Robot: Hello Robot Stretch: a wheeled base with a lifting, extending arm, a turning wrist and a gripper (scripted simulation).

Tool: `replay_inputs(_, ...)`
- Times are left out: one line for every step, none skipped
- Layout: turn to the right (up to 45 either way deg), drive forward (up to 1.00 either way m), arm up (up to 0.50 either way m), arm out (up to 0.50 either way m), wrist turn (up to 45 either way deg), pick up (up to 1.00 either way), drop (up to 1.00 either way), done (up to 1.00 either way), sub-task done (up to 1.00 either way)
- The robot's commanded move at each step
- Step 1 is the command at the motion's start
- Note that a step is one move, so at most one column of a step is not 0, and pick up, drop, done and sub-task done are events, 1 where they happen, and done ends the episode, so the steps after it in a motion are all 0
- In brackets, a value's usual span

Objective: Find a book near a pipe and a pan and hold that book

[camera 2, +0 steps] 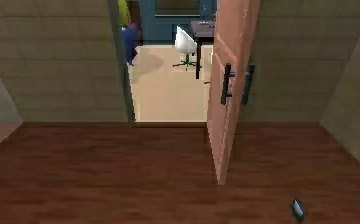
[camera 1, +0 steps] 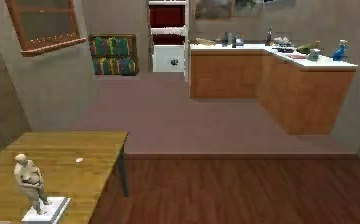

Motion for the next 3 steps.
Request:
replay_inputs(45.0,0.00,0.00,0.00,0.0,0.00,0.00,0.00,0.00)
replay_inputs(45.0,0.00,0.00,0.00,0.0,0.00,0.00,0.00,0.00)
replay_inputs(0.0,0.20,0.00,0.00,0.0,0.00,0.00,0.00,0.00)
